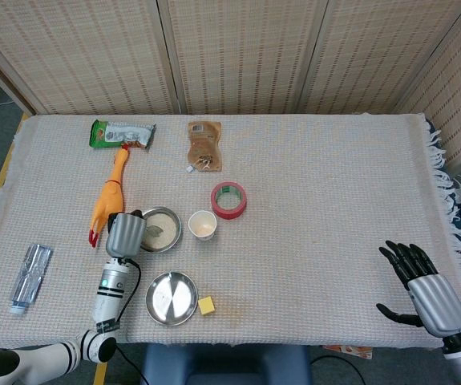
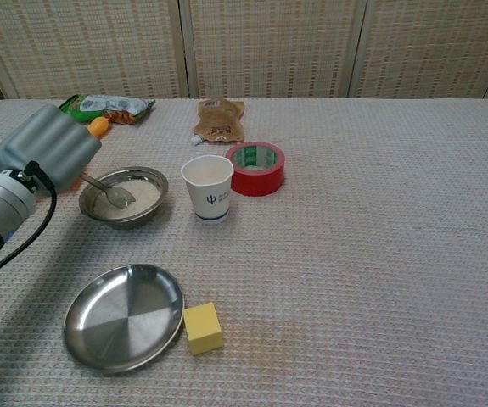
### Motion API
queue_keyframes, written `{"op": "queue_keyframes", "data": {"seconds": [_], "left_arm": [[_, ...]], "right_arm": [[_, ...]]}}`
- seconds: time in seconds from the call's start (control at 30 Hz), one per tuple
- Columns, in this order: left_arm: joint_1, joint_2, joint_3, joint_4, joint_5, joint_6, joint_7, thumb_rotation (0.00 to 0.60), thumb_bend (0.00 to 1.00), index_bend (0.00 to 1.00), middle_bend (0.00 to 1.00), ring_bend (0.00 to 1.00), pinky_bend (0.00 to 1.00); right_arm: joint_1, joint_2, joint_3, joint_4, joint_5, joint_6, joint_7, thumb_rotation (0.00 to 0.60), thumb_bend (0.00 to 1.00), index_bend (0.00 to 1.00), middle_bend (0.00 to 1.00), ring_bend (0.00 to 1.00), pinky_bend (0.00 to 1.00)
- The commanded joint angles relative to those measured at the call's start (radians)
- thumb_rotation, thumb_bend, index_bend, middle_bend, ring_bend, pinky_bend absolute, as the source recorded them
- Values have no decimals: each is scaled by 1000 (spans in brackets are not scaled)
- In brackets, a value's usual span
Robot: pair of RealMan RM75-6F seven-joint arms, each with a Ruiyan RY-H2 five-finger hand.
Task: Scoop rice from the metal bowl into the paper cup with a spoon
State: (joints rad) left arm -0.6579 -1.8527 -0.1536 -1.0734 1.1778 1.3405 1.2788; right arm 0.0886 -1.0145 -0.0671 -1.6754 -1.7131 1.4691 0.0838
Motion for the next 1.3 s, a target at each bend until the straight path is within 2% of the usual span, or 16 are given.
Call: {"op": "queue_keyframes", "data": {"seconds": [0.03, 0.33, 0.53, 0.57, 0.63, 0.8, 0.97, 1.13, 1.3], "left_arm": [[6, 1, 7, -10, 2, -9, -13, 600, 426, 849, 1000, 1000, 1000], [16, 13, 26, -53, 24, -6, -11, 600, 428, 850, 1000, 1000, 1000], [18, 20, 17, -74, 20, -7, -18, 600, 429, 850, 1000, 1000, 1000], [17, 23, 10, -79, 17, -8, -23, 600, 429, 851, 1000, 1000, 1000], [26, 49, -37, -142, -56, -43, -58, 600, 429, 852, 1000, 1000, 1000], [25, 110, -87, -242, -136, -75, -75, 600, 432, 859, 1000, 1000, 1000], [21, 149, -120, -282, -174, -76, -110, 600, 434, 870, 1000, 1000, 1000], [22, 205, -167, -368, -276, -113, -163, 600, 431, 870, 1000, 1000, 1000], [17, 250, -189, -431, -346, -134, -201, 600, 430, 871, 1000, 1000, 1000]], "right_arm": [[2, 1, -1, 1, -1, -3, 4, 505, 114, 0, 0, 0, 0], [2, 1, -3, 2, -8, 0, 7, 503, 114, 0, 0, 0, 0], [0, 2, -4, 2, -11, 5, 8, 502, 114, 0, 0, 0, 0], [-1, 2, -4, 2, -12, 7, 9, 502, 114, 0, 0, 0, 0], [-1, 3, -4, 2, -12, 9, 11, 503, 114, 0, 0, 0, 0], [0, 4, -4, 2, -11, 4, 11, 504, 114, 0, 0, 0, 0], [-1, 3, -4, 1, -10, 5, 6, 503, 114, 0, 0, 0, 0], [1, 2, -4, 0, -7, 0, 2, 504, 114, 0, 0, 0, 0], [2, 1, -4, -2, -4, -5, -2, 504, 114, 0, 0, 0, 0]]}}
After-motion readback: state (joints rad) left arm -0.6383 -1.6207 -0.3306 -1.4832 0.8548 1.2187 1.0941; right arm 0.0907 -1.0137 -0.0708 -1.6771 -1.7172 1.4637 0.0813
